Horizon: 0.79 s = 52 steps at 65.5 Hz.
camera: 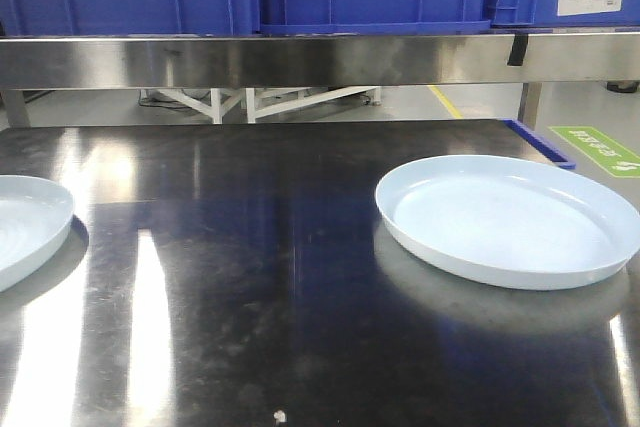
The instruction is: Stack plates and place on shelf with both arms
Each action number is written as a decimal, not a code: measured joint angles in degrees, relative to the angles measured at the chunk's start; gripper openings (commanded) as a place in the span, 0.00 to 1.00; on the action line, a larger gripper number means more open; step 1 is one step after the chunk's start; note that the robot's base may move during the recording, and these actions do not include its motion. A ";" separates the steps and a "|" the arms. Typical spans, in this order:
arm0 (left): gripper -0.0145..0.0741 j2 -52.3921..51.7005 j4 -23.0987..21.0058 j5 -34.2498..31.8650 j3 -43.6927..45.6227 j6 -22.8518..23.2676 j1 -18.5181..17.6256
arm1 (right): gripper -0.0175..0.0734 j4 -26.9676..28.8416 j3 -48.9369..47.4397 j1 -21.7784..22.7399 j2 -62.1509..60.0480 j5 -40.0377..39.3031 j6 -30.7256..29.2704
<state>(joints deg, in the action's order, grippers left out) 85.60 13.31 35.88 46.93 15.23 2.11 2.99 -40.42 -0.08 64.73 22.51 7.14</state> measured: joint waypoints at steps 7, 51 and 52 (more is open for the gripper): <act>0.82 0.00 0.00 0.00 0.00 0.38 1.26 | 0.84 0.00 0.00 0.00 0.00 -0.10 0.00; 0.27 0.00 0.00 -0.98 0.00 0.63 1.68 | 0.84 0.00 0.00 0.00 0.00 -0.10 0.00; 0.26 0.00 0.00 -1.07 0.00 0.63 1.68 | 0.84 0.00 0.00 0.00 0.00 -0.10 0.00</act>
<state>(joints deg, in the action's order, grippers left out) 85.60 13.31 34.82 46.93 15.86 3.78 2.99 -40.42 -0.08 64.73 22.42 7.14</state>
